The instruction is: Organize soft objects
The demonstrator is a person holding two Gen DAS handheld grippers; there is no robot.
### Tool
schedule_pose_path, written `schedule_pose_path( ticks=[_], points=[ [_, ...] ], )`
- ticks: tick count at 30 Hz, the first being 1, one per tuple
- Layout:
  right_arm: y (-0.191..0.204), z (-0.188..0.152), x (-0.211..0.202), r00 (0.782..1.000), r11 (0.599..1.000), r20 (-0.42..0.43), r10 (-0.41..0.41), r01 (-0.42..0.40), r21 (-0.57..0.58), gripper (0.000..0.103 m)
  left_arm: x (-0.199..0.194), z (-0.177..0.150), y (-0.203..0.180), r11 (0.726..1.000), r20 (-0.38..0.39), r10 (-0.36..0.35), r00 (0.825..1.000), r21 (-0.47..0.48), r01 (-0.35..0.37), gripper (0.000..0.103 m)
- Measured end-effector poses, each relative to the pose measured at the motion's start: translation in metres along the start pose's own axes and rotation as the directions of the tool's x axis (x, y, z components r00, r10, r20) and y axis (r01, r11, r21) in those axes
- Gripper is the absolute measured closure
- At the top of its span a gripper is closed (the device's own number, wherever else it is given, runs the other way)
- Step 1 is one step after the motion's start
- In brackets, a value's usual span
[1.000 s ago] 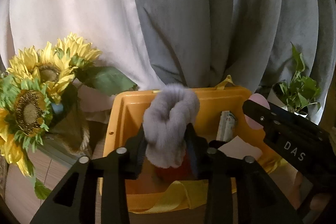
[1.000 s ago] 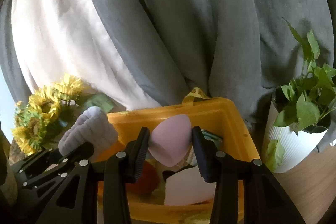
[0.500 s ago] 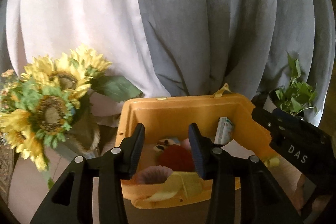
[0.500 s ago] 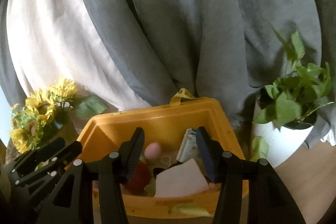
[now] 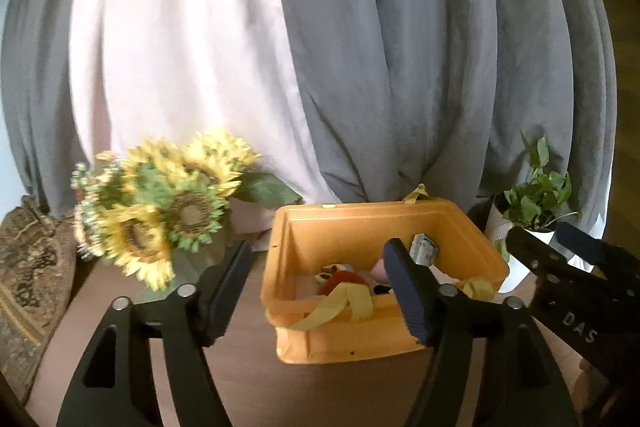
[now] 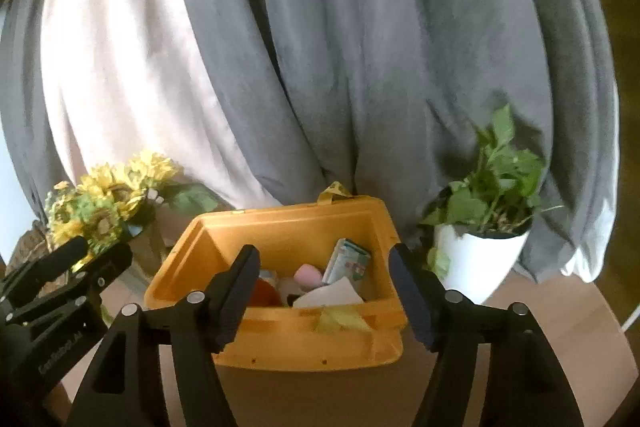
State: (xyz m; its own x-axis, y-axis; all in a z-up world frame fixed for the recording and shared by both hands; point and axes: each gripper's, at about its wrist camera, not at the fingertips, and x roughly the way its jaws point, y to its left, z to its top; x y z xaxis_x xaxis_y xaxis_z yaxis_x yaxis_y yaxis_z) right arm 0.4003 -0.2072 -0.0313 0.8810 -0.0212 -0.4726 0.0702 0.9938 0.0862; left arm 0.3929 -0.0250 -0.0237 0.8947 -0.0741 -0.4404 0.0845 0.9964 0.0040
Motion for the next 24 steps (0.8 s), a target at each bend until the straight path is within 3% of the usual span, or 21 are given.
schedule_pose_path(
  ticks=[15, 24],
  points=[
    [-0.011, -0.028, -0.097, 0.999, 0.999, 0.038, 0.034, -0.033, -0.031, 0.024, -0.116, -0.03, -0.013, 0.989, 0.088, 0.149, 0.985, -0.023, -0.147, 0.001],
    [-0.013, -0.042, -0.146, 0.998, 1.0, 0.055, 0.022, -0.021, -0.018, 0.024, -0.158, -0.039, -0.01, 0.991, 0.104, 0.134, 0.985, -0.028, -0.132, 0.0]
  ],
)
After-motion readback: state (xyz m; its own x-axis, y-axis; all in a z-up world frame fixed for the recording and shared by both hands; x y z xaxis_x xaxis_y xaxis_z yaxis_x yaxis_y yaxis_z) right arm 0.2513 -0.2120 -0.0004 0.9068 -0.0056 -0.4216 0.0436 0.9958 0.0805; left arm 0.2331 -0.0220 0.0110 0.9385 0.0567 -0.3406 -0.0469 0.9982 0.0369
